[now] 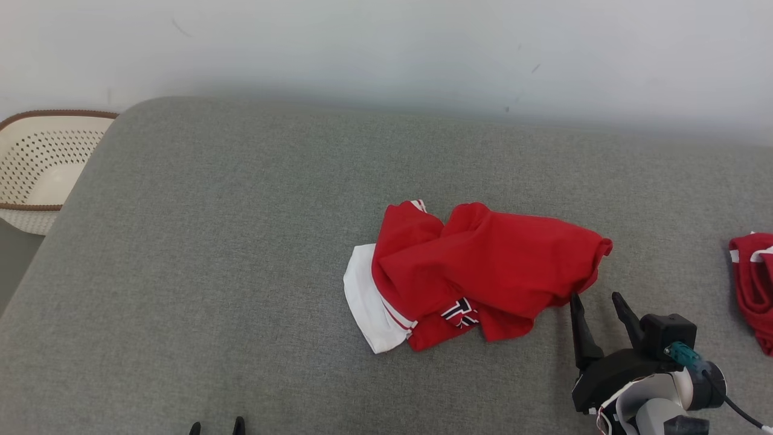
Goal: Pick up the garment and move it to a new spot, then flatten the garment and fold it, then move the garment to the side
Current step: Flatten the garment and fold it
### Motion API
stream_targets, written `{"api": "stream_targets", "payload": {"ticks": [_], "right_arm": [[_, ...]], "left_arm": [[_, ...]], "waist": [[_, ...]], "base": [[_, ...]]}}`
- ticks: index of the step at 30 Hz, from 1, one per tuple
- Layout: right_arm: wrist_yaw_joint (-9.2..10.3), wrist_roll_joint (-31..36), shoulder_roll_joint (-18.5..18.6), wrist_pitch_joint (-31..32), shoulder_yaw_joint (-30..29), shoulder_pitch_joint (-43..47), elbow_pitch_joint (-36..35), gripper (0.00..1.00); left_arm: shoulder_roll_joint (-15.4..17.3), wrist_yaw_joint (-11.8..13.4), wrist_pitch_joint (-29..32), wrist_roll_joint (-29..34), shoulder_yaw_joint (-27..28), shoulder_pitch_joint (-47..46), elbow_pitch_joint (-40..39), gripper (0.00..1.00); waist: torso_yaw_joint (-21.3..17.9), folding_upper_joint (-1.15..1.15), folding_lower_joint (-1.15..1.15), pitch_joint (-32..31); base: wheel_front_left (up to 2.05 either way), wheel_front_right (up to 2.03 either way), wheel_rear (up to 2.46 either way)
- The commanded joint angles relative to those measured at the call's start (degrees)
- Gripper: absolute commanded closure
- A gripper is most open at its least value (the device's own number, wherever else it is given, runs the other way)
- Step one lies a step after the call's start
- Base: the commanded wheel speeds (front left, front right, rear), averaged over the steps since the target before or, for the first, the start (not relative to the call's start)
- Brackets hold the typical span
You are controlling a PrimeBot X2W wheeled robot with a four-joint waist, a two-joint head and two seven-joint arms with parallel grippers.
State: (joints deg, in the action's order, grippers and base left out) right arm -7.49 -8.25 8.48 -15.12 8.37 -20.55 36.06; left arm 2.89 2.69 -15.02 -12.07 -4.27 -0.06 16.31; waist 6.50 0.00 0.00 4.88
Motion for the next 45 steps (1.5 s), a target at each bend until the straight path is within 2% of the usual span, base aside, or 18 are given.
{"api": "stream_targets", "payload": {"ticks": [1,19,20,21,24,27,29,35,40,45], "right_arm": [[0.0,0.58,-0.24,-0.02,-0.29,-0.31,0.27,0.0],[0.0,1.77,-1.14,-0.01,-4.22,-2.02,2.86,0.0],[0.0,1.93,-1.17,-0.02,-4.51,-2.03,3.04,0.07],[0.0,1.93,-1.17,-0.02,-4.51,-2.03,3.04,0.07],[0.0,2.07,-1.17,-0.02,-5.16,-2.44,3.65,0.32],[0.0,2.07,-1.33,-0.02,-5.73,-2.64,4.44,0.7],[0.0,1.89,-1.38,-0.02,-6.04,-2.76,4.74,1.0],[0.0,-0.66,-2.29,-0.02,-4.88,-2.41,0.18,1.0],[0.0,-7.33,-2.9,-0.01,-0.67,-1.26,-10.88,1.0],[0.0,-13.52,-1.46,-0.01,4.94,-3.08,-19.36,1.0]], "left_arm": [[0.01,0.2,-0.2,-0.42,0.0,-0.35,-0.12,0.0],[0.01,0.14,-0.2,-0.46,-0.71,-1.14,0.52,0.0],[0.01,0.09,-0.2,-0.44,-0.61,-1.06,0.53,0.0],[0.01,0.09,-0.2,-0.44,-0.61,-1.06,0.53,0.0],[0.01,-0.04,-0.2,-0.35,-0.5,-0.95,0.61,0.0],[0.01,0.04,-0.2,-0.36,-0.47,-0.97,0.56,0.0],[0.01,0.11,-0.2,-0.41,-0.33,-0.98,0.44,0.0],[0.01,-0.02,-0.2,-0.4,-0.33,-0.24,0.91,0.0],[0.01,-0.42,-0.2,-0.19,0.63,0.34,1.44,0.0],[0.0,-0.5,-0.2,-0.59,0.19,-0.12,1.88,0.0]], "waist": [[0.13,0.0,0.0,0.22],[1.51,0.0,0.0,1.19],[1.57,0.0,0.0,1.18],[1.57,0.0,0.0,1.18],[1.71,0.0,0.0,1.26],[1.75,0.0,0.0,1.27],[1.7,0.0,0.0,1.24],[1.31,0.0,0.0,0.38],[0.23,0.0,0.0,-0.84],[-0.66,0.0,0.0,-1.68]], "base": [[0.0,0.0,0.0],[0.0,0.0,0.0],[0.0,0.0,0.0],[0.0,0.0,0.0],[0.0,0.0,0.0],[0.0,0.0,0.0],[0.0,0.0,0.0],[0.0,0.0,0.0],[0.0,0.0,0.0],[0.0,0.0,0.0]]}}
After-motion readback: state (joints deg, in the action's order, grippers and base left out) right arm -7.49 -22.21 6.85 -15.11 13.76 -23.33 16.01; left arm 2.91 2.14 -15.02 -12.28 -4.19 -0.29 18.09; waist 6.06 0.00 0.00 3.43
